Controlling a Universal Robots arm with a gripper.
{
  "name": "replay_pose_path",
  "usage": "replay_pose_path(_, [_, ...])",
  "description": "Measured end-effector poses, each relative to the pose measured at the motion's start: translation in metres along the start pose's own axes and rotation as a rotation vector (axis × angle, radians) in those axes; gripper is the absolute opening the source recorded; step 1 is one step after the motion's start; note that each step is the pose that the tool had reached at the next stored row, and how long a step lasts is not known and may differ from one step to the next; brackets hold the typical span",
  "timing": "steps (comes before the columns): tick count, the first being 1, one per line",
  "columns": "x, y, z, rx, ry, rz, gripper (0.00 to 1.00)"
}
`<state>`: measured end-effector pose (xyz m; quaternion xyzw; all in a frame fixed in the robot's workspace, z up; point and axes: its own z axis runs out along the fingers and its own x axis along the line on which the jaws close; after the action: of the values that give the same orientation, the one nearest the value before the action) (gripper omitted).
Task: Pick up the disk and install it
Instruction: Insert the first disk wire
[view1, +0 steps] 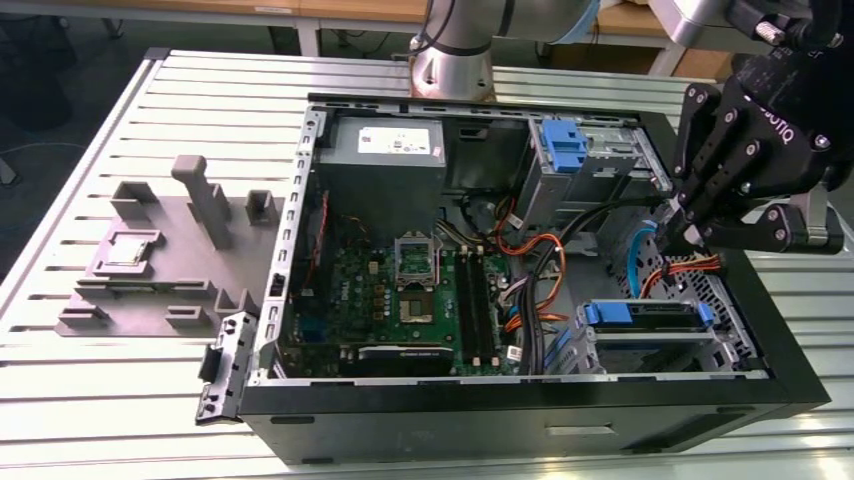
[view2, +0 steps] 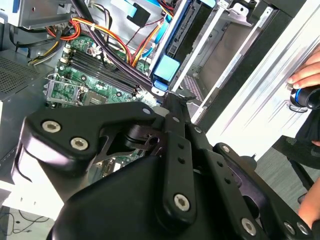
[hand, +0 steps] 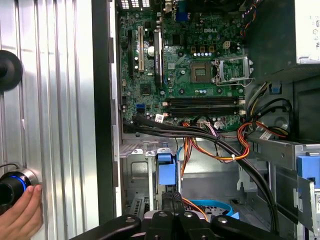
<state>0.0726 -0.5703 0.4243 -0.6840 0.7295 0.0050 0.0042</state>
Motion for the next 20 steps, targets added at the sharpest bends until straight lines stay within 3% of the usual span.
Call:
replay_pose_path(13, [0.0000, -0.0002, 0.0006, 0.0000, 0.0000, 0.000, 0.10])
replay_pose_path(16, [-0.0003, -0.0043, 0.0008, 0.0000, -0.0003, 0.000, 0.10])
replay_pose_path(20, [-0.0003, -0.0045, 0.0007, 0.0000, 0.0000, 0.000, 0.10])
